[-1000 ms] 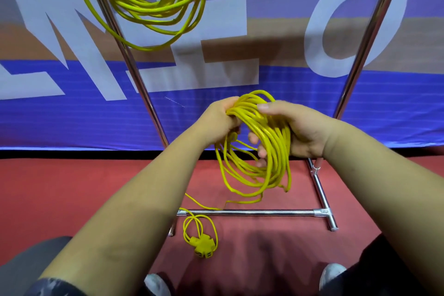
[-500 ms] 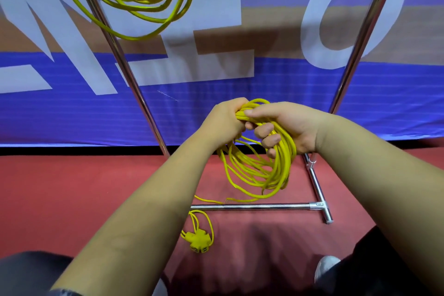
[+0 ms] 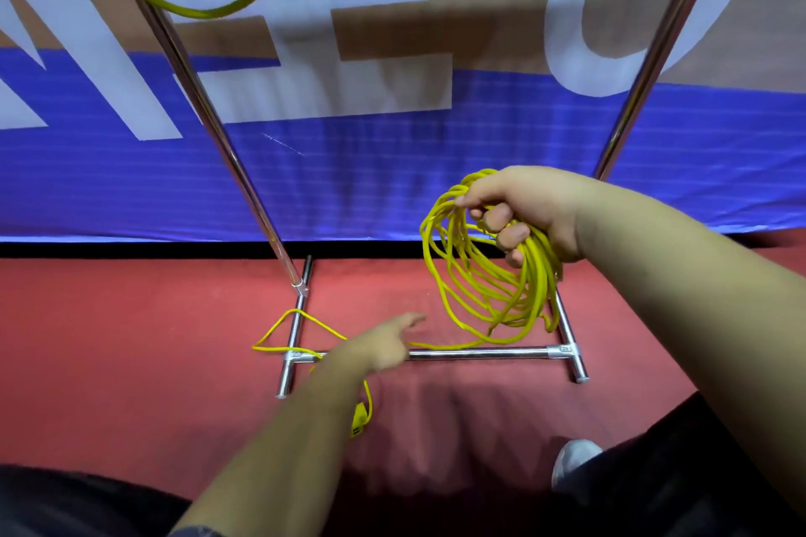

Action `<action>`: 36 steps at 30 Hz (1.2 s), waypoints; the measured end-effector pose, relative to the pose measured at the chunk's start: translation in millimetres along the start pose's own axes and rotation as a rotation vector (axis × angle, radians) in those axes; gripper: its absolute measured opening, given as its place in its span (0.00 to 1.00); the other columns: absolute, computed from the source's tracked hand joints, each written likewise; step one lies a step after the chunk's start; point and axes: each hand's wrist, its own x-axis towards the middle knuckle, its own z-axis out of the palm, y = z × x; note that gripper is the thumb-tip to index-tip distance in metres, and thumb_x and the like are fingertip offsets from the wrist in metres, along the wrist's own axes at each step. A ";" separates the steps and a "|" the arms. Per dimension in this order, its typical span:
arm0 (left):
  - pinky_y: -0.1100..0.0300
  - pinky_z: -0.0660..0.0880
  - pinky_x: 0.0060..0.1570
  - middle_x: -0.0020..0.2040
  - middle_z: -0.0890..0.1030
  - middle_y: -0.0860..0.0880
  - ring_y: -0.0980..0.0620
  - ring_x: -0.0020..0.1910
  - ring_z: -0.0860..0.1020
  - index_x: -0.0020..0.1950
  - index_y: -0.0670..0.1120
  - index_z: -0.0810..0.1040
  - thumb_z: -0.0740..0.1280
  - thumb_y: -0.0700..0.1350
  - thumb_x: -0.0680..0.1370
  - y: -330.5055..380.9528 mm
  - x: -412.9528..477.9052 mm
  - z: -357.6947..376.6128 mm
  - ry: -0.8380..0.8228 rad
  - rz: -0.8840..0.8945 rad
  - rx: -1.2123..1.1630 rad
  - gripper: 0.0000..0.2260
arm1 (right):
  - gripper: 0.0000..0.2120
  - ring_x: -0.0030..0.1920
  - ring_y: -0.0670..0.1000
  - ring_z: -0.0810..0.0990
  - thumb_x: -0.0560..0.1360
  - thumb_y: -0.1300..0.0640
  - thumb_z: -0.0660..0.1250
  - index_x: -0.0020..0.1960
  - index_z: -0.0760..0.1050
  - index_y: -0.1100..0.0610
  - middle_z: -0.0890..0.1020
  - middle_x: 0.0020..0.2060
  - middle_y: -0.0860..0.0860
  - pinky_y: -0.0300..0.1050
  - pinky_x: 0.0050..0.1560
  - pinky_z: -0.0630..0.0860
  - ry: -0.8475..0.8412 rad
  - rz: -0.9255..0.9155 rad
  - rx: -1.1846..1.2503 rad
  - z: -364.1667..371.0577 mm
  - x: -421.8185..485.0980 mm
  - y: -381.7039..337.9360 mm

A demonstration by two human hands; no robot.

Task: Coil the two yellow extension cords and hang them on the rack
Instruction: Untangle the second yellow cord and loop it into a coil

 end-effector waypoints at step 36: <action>0.60 0.82 0.32 0.40 0.77 0.44 0.53 0.34 0.81 0.47 0.38 0.76 0.62 0.39 0.86 195.1 -101.7 -247.1 0.249 0.028 -1.136 0.09 | 0.11 0.26 0.50 0.79 0.84 0.49 0.68 0.50 0.80 0.56 0.84 0.31 0.52 0.46 0.33 0.75 0.289 -0.267 0.123 45.7 44.0 -16.7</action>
